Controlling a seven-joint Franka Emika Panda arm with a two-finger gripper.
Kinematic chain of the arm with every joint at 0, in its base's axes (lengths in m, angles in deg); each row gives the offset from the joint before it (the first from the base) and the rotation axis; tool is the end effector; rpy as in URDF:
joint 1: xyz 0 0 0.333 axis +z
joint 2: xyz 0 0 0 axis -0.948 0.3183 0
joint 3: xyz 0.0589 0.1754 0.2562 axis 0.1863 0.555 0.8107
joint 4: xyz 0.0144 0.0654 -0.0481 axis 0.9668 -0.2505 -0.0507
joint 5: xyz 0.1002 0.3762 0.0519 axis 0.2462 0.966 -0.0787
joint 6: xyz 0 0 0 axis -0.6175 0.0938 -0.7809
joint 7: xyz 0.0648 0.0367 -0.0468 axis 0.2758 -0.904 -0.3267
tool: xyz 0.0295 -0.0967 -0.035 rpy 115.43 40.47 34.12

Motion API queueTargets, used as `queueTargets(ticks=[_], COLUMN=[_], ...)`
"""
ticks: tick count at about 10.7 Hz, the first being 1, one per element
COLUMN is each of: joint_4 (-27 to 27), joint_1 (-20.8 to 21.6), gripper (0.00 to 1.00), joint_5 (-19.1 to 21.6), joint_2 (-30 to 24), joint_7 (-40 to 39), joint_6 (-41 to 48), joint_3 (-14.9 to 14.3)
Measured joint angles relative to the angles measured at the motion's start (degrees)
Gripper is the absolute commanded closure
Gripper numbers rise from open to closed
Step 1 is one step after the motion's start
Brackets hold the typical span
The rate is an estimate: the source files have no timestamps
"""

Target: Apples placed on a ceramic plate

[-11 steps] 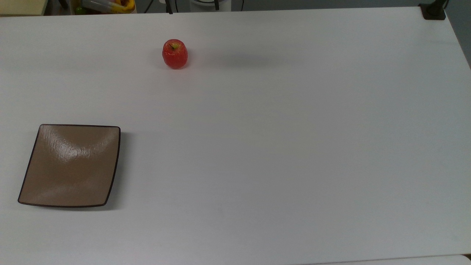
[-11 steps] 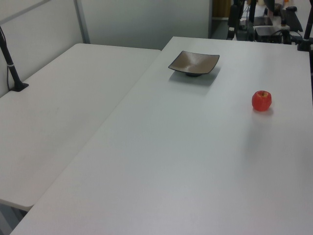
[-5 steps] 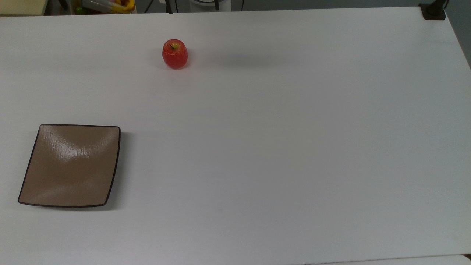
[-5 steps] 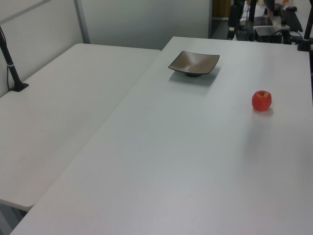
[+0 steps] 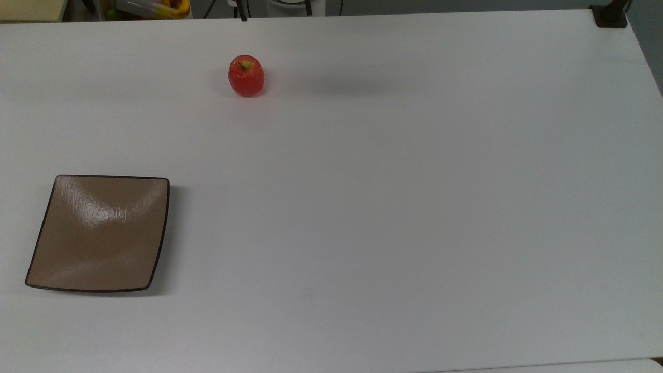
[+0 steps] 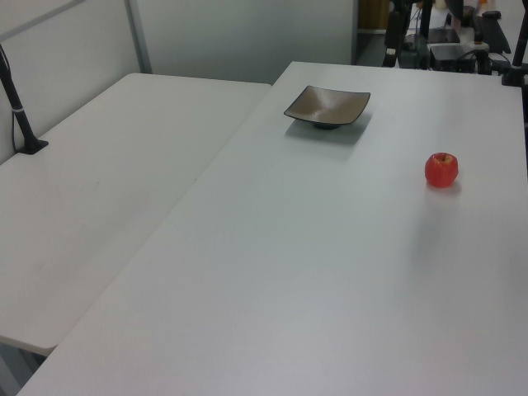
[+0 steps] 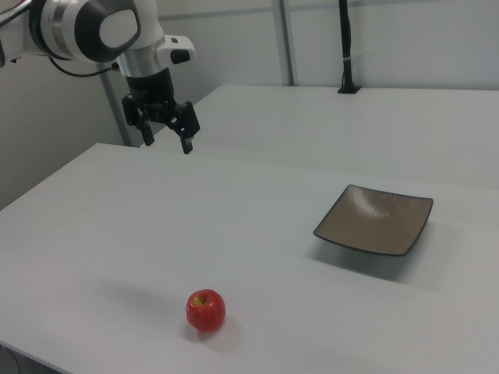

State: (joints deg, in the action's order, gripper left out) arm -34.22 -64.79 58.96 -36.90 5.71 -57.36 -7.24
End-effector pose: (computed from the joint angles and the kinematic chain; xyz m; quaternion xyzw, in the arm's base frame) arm 0.5565 0.0500 0.6200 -0.9965 -0.0648 -0.0362 0.0396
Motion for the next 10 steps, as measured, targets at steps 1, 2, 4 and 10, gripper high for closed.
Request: queueTargets(ticks=[1, 2, 4, 10], joint_4=[-0.5, -1.2, -3.6, -18.0], joint_1=[0.1, 0.2, 0.2, 0.2], gripper=[0.00, 0.00, 0.00, 0.00], joint_5=[0.0, 0.0, 0.0, -3.0], joint_2=[-0.1, -0.4, -2.3, -10.7], joint_7=[-0.7, -1.8, -5.4, -10.1], joint_6=[0.0, 0.1, 2.0, 3.2], joint_3=[0.0, 0.0, 0.0, -0.1])
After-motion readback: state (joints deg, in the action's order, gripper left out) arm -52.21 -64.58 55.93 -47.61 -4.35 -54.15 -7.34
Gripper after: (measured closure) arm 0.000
